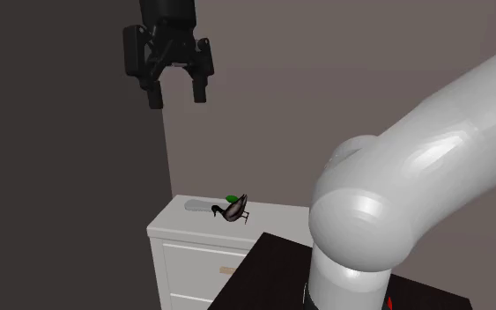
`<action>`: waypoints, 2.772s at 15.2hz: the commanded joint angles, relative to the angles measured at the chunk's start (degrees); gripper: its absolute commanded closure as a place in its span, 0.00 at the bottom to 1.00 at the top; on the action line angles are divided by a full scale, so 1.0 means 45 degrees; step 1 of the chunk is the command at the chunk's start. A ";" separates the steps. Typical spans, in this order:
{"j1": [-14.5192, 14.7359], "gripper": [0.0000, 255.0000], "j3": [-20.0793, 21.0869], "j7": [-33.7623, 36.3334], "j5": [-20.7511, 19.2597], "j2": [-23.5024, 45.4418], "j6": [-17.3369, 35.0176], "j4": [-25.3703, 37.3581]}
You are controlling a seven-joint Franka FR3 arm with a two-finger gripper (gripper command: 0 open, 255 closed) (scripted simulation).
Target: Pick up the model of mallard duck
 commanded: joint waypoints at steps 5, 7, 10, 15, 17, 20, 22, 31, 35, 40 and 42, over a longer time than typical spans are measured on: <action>-0.0202 0.00 -0.0797 -0.1151 -0.0661 -0.0464 0.1521 -0.1627; -0.0337 0.00 -0.1230 -0.1721 -0.1008 -0.0565 0.2331 -0.2349; -0.0567 0.00 -0.1929 -0.2571 -0.1546 -0.0524 0.3623 -0.3303; -0.1008 0.00 -0.3205 -0.4014 -0.2424 0.0148 0.6015 -0.4510; -0.1163 0.00 -0.3759 -0.4602 -0.2744 0.0651 0.7057 -0.4839; -0.1325 0.00 -0.4632 -0.5516 -0.3136 0.1666 0.8696 -0.5149; -0.1354 0.00 -0.5245 -0.6161 -0.3299 0.2503 0.9823 -0.5229; 0.0211 0.00 -0.8643 -1.0452 -0.1422 0.7436 1.4635 -0.4338; 0.1977 0.00 -1.0273 -1.4892 0.3248 1.0302 1.5877 -0.3178; 0.0382 0.00 -0.8598 -2.0583 0.9507 1.3917 1.5611 -0.0836; -0.0534 0.00 -0.7832 -2.1923 1.0827 1.5054 1.5423 0.0149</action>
